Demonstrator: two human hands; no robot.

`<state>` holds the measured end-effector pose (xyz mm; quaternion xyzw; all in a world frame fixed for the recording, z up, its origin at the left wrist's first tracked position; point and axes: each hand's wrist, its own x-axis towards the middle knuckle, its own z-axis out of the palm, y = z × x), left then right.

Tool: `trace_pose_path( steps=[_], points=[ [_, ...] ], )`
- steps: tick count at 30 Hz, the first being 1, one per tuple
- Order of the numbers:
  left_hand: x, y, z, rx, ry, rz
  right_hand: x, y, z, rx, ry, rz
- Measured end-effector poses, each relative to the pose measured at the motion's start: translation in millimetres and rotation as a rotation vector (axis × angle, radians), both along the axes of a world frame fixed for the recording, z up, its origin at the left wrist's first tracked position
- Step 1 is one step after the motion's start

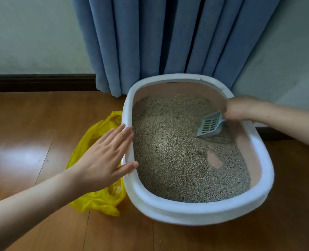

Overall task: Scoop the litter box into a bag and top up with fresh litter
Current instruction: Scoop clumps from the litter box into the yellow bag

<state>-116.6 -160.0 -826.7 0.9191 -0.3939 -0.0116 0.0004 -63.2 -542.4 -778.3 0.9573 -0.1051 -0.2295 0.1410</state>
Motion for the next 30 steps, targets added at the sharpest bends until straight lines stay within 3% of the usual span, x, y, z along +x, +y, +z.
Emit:
trace_pose_path(
  steps=[3, 10, 18, 23, 30],
  points=[
    [1, -6, -5, 0.062, -0.048, -0.039, 21, 6, -6, -0.092, 0.017, 0.010],
    [1, -5, -16, -0.008, -0.083, -0.049, 73, 25, -16, -0.040, 0.012, 0.050],
    [0, -4, -19, -0.053, -0.093, -0.050, 109, 74, -40, 0.257, -0.159, 0.134],
    [1, -4, -19, -0.064, -0.123, -0.057, 118, 103, -35, 0.195, -0.157, 0.288],
    [2, -4, -23, -0.069, -0.096, -0.058, 99, 117, -56, 0.435, -0.240, 0.162]
  ],
)
